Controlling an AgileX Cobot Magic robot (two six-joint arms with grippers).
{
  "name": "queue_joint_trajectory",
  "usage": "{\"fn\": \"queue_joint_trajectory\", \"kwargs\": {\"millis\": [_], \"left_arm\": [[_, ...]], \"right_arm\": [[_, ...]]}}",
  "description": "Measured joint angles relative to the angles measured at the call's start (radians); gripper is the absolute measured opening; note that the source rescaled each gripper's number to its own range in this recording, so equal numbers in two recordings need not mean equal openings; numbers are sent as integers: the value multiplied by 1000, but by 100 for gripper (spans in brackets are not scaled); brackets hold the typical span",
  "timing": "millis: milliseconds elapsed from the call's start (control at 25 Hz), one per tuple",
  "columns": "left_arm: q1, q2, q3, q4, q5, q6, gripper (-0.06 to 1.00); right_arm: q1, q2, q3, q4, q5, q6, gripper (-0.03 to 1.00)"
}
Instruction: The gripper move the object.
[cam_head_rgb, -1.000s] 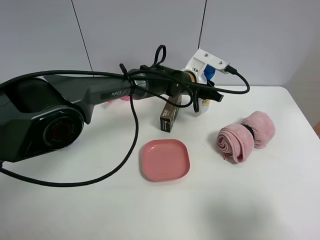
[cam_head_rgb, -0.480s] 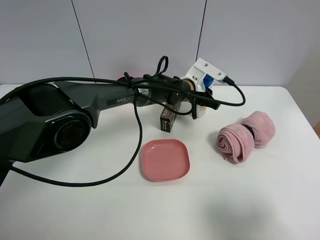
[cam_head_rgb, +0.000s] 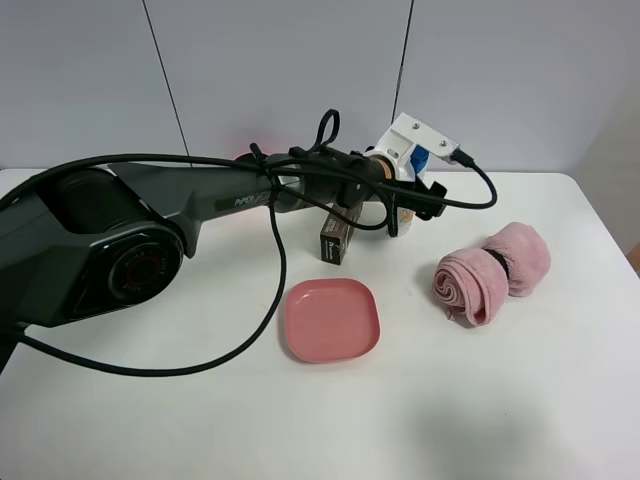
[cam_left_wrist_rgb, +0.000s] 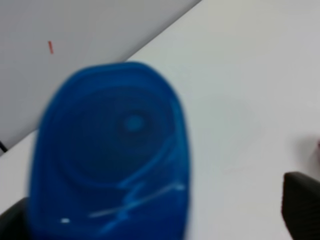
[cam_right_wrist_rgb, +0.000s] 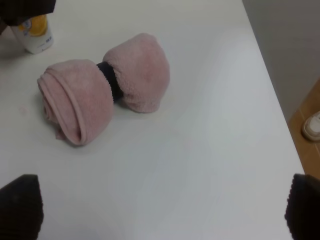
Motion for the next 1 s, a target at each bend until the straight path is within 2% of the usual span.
{"fn": "queue_joint_trajectory", "kwargs": {"millis": [120,280,400,520,640,800,1000], "left_arm": [[-13,0,0,0,-2,-30,97],[-21,-33,0,-4,53,-64,99],[-22,-127,0,1,195,-70,99],[-24,-276,0,43,396,-47,99],[5,-404,-6,63,540,-32,99],[144,-485,-10,79,717,-28,99],[358,-553,-9,86,821,-25,99]], "right_arm": [[0,0,0,0,0,0,100],[0,0,0,0,0,0,100],[0,0,0,0,0,0,100],[0,0,0,0,0,0,100],[0,0,0,0,0,0,100],[0,0,0,0,0,0,100],[0,0,0,0,0,0,100]]}}
